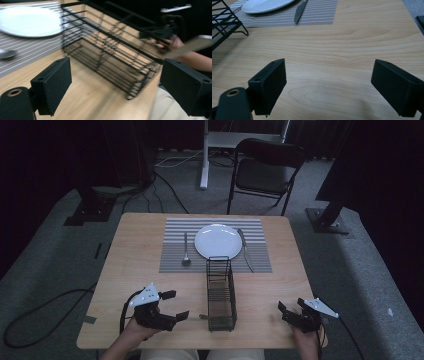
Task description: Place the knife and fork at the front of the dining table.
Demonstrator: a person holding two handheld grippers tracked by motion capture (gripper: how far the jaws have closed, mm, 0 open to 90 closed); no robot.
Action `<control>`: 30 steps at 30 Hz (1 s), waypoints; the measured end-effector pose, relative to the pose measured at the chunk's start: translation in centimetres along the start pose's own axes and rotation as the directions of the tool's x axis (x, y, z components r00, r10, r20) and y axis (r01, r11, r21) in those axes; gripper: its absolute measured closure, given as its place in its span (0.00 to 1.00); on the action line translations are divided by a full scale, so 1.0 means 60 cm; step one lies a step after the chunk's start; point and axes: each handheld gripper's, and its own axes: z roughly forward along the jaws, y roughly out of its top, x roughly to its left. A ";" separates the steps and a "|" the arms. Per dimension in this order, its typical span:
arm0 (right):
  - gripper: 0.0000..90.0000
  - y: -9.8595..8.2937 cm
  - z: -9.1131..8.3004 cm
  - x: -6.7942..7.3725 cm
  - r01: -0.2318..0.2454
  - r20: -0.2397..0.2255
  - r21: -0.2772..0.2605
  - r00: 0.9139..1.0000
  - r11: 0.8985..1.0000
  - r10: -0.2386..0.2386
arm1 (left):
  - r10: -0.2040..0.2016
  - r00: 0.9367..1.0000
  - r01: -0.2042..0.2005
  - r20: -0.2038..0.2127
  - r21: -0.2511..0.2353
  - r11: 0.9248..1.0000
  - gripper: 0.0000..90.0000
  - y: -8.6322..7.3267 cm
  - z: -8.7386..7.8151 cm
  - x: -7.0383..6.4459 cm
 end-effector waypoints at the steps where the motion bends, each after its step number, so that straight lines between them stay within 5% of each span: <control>1: 0.14 0.000 0.000 0.000 -0.001 0.004 -0.001 1.000 1.000 0.001 | 0.010 1.000 -0.010 0.013 -0.011 1.000 0.11 0.001 -0.004 -0.012; 6: 0.14 0.000 0.001 0.004 0.023 0.006 0.009 1.000 1.000 -0.023 | 0.037 0.999 -0.037 0.018 -0.001 0.999 0.11 0.005 0.000 -0.044; 18: 0.14 0.000 0.001 0.003 0.021 0.002 0.014 1.000 1.000 -0.021 | 0.053 0.998 -0.053 0.016 0.001 0.999 0.12 0.025 0.018 -0.072; 30: 0.15 0.000 0.001 0.002 0.009 0.000 0.011 1.000 1.000 -0.009 | 0.069 0.997 -0.070 0.030 0.022 0.997 0.33 0.027 0.044 -0.086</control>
